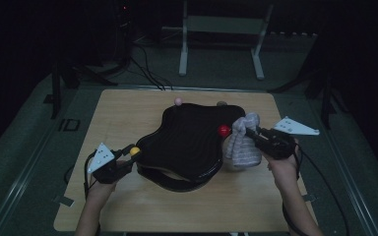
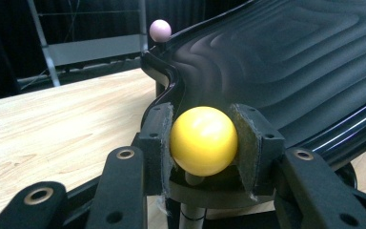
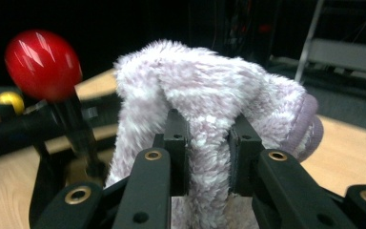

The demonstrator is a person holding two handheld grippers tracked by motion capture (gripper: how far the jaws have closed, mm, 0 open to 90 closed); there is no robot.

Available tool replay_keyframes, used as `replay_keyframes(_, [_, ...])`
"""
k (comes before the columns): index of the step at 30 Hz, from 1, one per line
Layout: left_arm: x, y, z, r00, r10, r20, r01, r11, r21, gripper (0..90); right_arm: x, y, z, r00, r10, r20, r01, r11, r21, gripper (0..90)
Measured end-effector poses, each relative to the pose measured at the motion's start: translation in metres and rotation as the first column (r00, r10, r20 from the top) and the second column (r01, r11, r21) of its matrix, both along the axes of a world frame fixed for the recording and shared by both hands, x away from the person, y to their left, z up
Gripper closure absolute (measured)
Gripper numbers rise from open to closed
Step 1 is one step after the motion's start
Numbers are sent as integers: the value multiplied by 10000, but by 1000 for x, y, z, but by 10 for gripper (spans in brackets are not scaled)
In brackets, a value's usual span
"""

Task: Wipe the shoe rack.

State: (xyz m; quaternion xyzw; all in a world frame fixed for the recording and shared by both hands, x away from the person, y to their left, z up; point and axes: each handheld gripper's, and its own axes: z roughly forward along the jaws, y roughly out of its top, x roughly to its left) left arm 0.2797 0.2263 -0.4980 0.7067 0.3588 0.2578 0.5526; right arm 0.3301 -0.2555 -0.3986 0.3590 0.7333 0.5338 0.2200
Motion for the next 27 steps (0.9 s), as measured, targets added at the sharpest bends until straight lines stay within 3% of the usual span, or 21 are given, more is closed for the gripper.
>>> replay_keyframes(3, [0,0,0,10000,-4,11,4,10000,-9,601,0,2,-10,9996,116,-260,-119,9999,-102,742])
replay_keyframes(9, [0,0,0,10000,14,-1,-14,10000,-20,601,-10,6,7,9994,282,196,-281,9996,-29,740])
replay_keyframes(10, [0,0,0,10000,21,-13,-21,10000,16,601,-11,13,3,9993,318,221,-311,9991,-302,740])
replay_keyframes(12, [0,0,0,10000,14,-10,-14,10000,-11,601,-12,16,0,9994,316,168,-309,9988,-387,740])
replay_keyframes(16, [0,0,0,10000,4,-2,-4,10000,50,601,-14,21,-18,9962,700,-511,-718,9968,-352,740])
replay_keyframes(17, [0,0,0,10000,2,-1,-2,10000,28,601,-17,22,-18,9957,773,-505,-792,9962,-355,740])
replay_keyframes(24, [0,0,0,10000,35,-10,-35,10000,-1,601,-38,25,-1,9868,1618,78,-1618,9868,-22,740])
replay_keyframes(27, [0,-1,0,10000,37,-29,-36,10000,38,601,-40,29,1,9839,1781,181,-1779,9840,-119,741])
